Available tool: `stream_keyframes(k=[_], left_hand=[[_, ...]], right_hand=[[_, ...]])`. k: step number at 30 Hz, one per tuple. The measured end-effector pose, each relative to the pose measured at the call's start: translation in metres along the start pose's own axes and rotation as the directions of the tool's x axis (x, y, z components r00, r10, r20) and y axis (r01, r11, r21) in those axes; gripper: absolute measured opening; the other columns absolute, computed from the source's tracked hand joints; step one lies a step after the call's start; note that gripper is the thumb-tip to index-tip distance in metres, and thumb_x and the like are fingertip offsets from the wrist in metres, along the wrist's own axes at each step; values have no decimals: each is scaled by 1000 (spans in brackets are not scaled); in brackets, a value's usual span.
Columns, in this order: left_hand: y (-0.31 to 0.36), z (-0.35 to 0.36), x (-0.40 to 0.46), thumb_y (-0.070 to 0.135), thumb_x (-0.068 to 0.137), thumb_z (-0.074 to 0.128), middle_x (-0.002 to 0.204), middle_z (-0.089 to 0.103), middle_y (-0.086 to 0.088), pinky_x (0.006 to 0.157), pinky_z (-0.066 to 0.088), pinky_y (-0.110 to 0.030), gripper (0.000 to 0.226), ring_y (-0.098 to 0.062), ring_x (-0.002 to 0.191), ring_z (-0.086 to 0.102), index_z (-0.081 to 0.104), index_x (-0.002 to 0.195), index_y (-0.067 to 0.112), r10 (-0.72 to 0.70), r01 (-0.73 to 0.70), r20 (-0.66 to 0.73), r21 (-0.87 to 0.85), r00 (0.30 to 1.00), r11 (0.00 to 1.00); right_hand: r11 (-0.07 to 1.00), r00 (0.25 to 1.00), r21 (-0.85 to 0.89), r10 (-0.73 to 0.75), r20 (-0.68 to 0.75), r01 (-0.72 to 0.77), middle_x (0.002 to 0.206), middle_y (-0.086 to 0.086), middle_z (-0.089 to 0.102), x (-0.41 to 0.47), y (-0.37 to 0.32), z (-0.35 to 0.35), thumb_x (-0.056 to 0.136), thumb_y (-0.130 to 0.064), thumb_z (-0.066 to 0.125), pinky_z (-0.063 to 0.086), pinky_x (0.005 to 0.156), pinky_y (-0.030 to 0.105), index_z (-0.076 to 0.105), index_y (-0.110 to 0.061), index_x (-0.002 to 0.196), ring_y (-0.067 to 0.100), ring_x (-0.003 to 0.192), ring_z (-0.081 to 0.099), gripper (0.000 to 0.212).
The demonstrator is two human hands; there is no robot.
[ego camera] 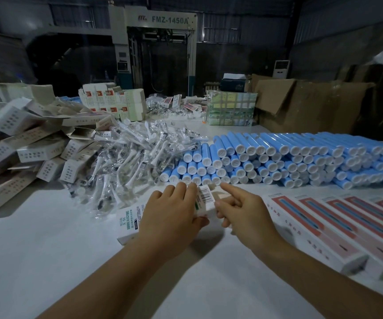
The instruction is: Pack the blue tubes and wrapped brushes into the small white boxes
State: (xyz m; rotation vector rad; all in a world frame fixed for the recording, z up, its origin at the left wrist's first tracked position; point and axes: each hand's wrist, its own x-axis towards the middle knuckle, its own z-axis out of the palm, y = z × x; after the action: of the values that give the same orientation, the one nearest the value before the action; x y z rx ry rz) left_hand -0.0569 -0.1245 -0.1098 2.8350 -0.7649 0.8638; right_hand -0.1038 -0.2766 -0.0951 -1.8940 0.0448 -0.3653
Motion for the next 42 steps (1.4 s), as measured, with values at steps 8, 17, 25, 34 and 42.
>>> stream_keyframes(k=[8,17,25,34,42], left_hand=[[6,0,-3,65,87,39,132,42,4,90,32,-33,73,-18,117,41,21,143,22,78,-79,38,6,996,997],[9,-1,-3,63,89,35,135,41,2,92,31,-33,72,-20,119,40,19,146,21,99,-101,46,34,994,994],[10,-1,-5,59,92,32,136,41,-1,91,31,-35,71,-22,118,41,19,148,17,142,-145,51,74,989,987],[8,-12,-1,65,83,46,122,51,5,86,37,-33,72,-18,108,50,35,139,22,18,-19,41,20,999,1000],[18,-10,2,57,56,81,84,66,-1,54,50,-33,70,-21,68,64,67,107,10,26,-25,-161,6,987,1000]], right_hand=[[991,991,41,127,54,-129,58,-10,55,2,-2,-2,93,-13,59,37,42,11,47,-20,138,-2,42,49,48],[987,991,87,129,31,-132,65,-10,64,1,-1,-1,91,-8,60,37,43,7,67,-27,83,-8,48,55,22],[978,980,67,195,29,-196,62,-2,59,-1,1,1,92,-9,56,36,43,12,70,-14,75,0,46,46,22],[996,991,-13,89,-96,-90,106,-3,64,8,-1,-8,92,-25,60,53,65,19,61,-25,119,5,87,63,26],[310,846,804,354,399,-508,107,20,70,13,-3,1,70,-31,68,59,67,35,64,-1,117,29,88,71,55]])
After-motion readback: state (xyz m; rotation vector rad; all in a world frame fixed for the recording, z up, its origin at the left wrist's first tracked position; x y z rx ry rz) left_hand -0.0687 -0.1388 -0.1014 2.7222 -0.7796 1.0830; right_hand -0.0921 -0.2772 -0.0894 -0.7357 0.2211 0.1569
